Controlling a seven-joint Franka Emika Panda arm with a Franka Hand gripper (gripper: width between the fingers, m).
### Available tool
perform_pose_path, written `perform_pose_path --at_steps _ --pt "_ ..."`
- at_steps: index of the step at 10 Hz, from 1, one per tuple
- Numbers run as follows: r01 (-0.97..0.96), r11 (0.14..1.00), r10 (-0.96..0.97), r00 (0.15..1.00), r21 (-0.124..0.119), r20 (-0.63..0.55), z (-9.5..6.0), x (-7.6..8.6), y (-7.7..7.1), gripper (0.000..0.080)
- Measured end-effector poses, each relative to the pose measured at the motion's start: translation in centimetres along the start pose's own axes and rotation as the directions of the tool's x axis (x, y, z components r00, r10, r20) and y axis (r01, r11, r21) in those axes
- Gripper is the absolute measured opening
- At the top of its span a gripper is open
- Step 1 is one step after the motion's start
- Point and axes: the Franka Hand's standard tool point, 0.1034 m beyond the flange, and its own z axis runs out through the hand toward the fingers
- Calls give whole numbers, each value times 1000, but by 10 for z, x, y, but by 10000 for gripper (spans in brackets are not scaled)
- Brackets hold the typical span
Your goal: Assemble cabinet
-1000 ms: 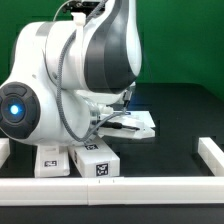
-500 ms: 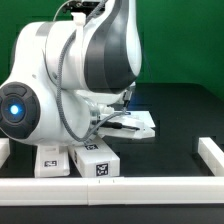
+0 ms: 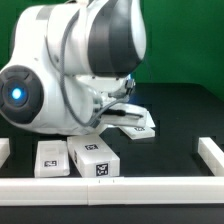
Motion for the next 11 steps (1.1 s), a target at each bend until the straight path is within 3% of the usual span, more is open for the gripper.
perform_pose_path --at_steps 1,2,3,4,5,6,7,8,9,10,11 --pt "8 1000 -9 1000 -14 -18 -11 -12 -6 29" --pt "13 995 -17 999 -98 -40 -15 -25 -18 29" --pt "43 986 -52 997 -160 -52 -13 -36 -35 29" --pt "60 972 -79 994 -229 -75 -11 -41 -44 29" --pt "61 957 -86 993 -284 -75 -9 -41 -46 29" --pt "61 932 -93 993 -357 -74 -7 -40 -47 29" --pt "62 909 -100 992 -413 -73 -4 -40 -50 29" --pt "24 895 -79 991 -445 -107 -2 -39 -63 29" --pt "17 881 -103 982 -474 -156 2 -42 -92 29" --pt "30 842 -150 972 -539 -181 3 -45 -108 29" --pt "47 790 -176 973 -612 -152 6 -45 -107 29"
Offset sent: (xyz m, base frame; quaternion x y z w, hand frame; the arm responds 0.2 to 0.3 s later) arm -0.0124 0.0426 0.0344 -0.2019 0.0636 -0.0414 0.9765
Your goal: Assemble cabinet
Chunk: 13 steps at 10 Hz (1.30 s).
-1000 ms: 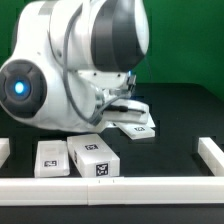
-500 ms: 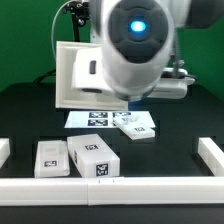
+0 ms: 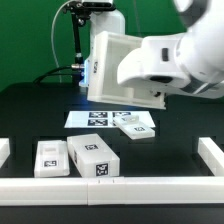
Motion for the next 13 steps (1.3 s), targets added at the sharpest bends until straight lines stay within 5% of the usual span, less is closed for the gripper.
perform_pose_path --at_steps 1,4,5,6,7,10,11,13 --pt "-4 1000 4 1000 27 3 2 1 -1 29" --pt "-12 999 11 1000 37 2 2 3 -1 29" --pt "-49 990 52 999 129 -17 -5 6 -5 29" --pt "-81 980 90 995 184 -43 -14 6 -1 29" --pt "-99 975 113 992 197 -60 -21 2 4 29" --pt "-84 979 102 991 184 -87 -21 7 4 29" --pt "-94 974 122 984 205 -127 -26 14 2 29" --pt "-106 943 202 936 314 -290 -42 24 0 29"
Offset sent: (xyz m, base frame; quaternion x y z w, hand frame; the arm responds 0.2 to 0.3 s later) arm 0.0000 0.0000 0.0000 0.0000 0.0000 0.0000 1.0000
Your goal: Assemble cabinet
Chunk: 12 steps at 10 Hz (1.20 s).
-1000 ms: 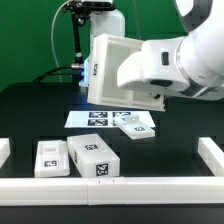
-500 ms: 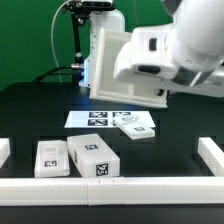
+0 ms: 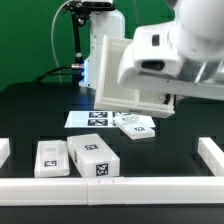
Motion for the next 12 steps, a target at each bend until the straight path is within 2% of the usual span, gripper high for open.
perform_pose_path --at_steps 2,5,7,9,10,12 --pt "10 1000 -8 990 13 -144 -9 2 -7 29" --pt "24 999 -10 951 42 -309 -8 10 -13 29" --pt "41 995 6 873 87 -487 -6 27 -23 29" --pt "60 992 25 781 114 -623 -9 43 -32 29" --pt "69 991 25 749 115 -662 -12 42 -40 29" --pt "89 989 26 693 121 -720 -7 42 -43 29"
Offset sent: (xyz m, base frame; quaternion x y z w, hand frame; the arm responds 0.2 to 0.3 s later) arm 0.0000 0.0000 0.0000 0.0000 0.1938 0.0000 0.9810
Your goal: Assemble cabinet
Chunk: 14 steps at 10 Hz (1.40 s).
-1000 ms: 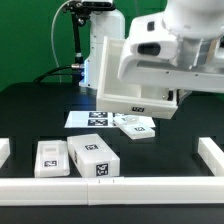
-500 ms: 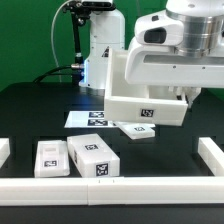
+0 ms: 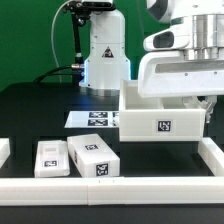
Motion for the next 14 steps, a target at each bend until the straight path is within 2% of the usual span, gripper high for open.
perform_pose_path --at_steps 2,4,6,8,9,11,14 --pt "24 1000 -24 1000 -3 9 3 -4 1 29" --pt "109 994 -109 994 -7 24 10 -21 2 29" --pt "214 977 -214 977 -5 -9 14 -26 -2 29" --pt "202 979 -202 979 -4 -2 14 -26 -1 29" --pt "206 978 -206 978 -5 0 16 -26 2 29" --pt "194 981 -194 981 -13 10 27 -23 19 29" --pt "200 980 -199 980 -19 21 42 -33 25 29"
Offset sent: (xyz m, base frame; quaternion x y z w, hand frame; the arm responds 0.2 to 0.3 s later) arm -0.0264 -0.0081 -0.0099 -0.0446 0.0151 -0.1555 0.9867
